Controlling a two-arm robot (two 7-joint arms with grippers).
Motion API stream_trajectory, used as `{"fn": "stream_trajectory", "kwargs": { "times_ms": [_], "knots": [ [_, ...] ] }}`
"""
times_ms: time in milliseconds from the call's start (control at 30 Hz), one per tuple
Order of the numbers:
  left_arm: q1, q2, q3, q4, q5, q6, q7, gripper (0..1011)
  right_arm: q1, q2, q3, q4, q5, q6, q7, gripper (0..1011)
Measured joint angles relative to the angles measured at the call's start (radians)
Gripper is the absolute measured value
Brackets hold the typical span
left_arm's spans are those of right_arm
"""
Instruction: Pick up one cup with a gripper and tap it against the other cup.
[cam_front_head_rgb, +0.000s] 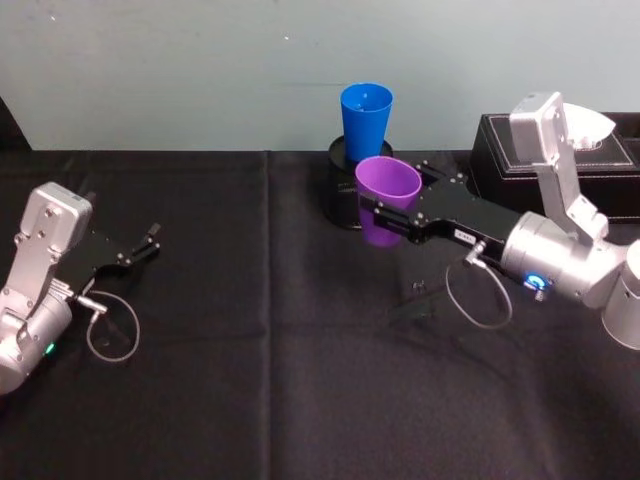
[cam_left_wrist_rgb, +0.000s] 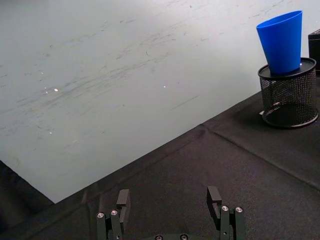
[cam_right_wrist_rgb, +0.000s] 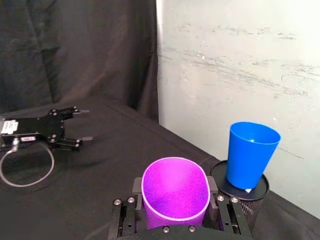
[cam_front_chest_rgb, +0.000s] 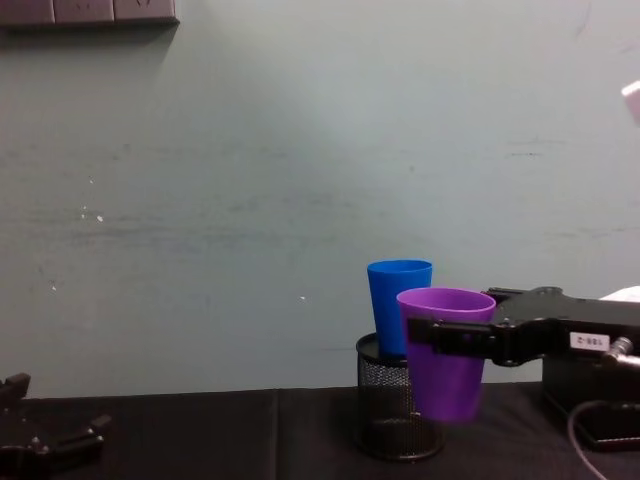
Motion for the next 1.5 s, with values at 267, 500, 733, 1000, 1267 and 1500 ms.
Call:
{"fn": "stream_trajectory", "kwargs": {
  "times_ms": [267,500,733,1000,1267,1500],
  "knots": [
    [0.0,0.0,0.0,0.0,0.0,0.0,0.0,1005,0.065,-0.043,-0.015,0.087,0.0,0.01,0.001,726],
    [0.0,0.0,0.0,0.0,0.0,0.0,0.0,1005,0.112,-0.072,-0.025,0.151,-0.009,0.009,0.001,726],
    [0.0,0.0,0.0,0.0,0.0,0.0,0.0,1005,0.147,-0.095,-0.03,0.205,-0.014,0.002,0.007,726],
    [0.0,0.0,0.0,0.0,0.0,0.0,0.0,1005,0.18,-0.116,-0.033,0.257,-0.014,-0.007,0.021,728],
    [0.0,0.0,0.0,0.0,0.0,0.0,0.0,1005,0.204,-0.131,-0.034,0.3,-0.017,-0.013,0.028,728],
    [0.0,0.0,0.0,0.0,0.0,0.0,0.0,1005,0.222,-0.143,-0.034,0.33,-0.023,-0.017,0.032,728]
  ]
}}
